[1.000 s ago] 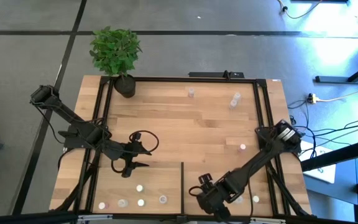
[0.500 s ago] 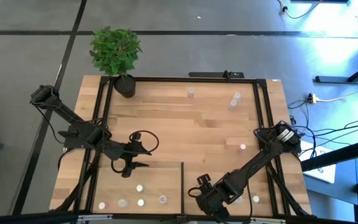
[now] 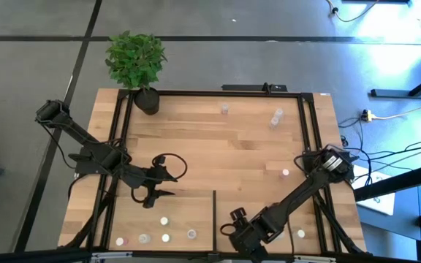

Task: Pick and place medicine bottles onto shelf by color
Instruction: Put the bottom pink pill bottle on the shelf aligned with the other pink pill bottle

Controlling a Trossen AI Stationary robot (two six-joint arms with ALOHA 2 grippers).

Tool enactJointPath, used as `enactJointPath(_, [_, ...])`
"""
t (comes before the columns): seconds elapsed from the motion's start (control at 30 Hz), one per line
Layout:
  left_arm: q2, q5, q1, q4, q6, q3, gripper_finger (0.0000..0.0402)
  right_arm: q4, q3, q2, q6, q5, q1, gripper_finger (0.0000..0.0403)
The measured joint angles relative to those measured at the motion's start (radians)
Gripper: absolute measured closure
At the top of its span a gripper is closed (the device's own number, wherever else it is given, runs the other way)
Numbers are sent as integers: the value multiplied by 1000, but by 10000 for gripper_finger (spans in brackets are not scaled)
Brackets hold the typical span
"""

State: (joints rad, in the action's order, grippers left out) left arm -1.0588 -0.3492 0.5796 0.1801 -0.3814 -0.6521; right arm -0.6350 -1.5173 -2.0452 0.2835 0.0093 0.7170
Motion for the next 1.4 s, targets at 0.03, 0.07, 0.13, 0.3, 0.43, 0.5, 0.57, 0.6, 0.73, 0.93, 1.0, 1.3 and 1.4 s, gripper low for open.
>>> enactJointPath(0.03, [0, 0, 0, 1, -6, 0, 183, 6, 0, -4, -1, 5, 0, 175])
enactJointPath(0.07, [0, 0, 0, 4, -9, 0, 183, 11, 0, -12, -2, 9, 0, 175])
enactJointPath(0.13, [0, 0, 0, 5, -9, 0, 183, 17, 0, -29, -1, 16, 0, 175])
enactJointPath(0.3, [0, 0, 0, 5, -9, 0, 183, 20, 0, -60, 0, 18, 0, 175])
enactJointPath(0.43, [0, 0, 0, 6, -9, 0, 183, 24, 0, -63, 3, 43, 0, 179])
enactJointPath(0.5, [0, 0, 0, 6, -9, 0, 183, 25, 0, -63, 11, 49, 0, 191])
enactJointPath(0.57, [0, 0, 0, 7, -9, 0, 183, 25, 0, -63, 27, 50, 0, 209])
enactJointPath(0.6, [0, 0, 0, 7, -9, 0, 183, 25, 0, -63, 30, 50, 0, 220])
enactJointPath(0.73, [0, 0, 0, 7, -9, 0, 183, 25, 0, -63, 62, 50, 0, 273])
enactJointPath(0.93, [0, 0, 0, 7, -9, 0, 183, 36, 0, -63, 132, 53, 0, 309])
enactJointPath(1.0, [0, 0, 0, 7, -9, 0, 183, 38, 0, -63, 167, 53, 0, 309])
enactJointPath(1.3, [0, 0, 0, 13, -9, 0, 183, 37, 0, -63, 273, 197, 0, 297])
enactJointPath(1.4, [0, 0, 0, 15, -9, 0, 183, 36, 0, -63, 274, 199, -4, 299])
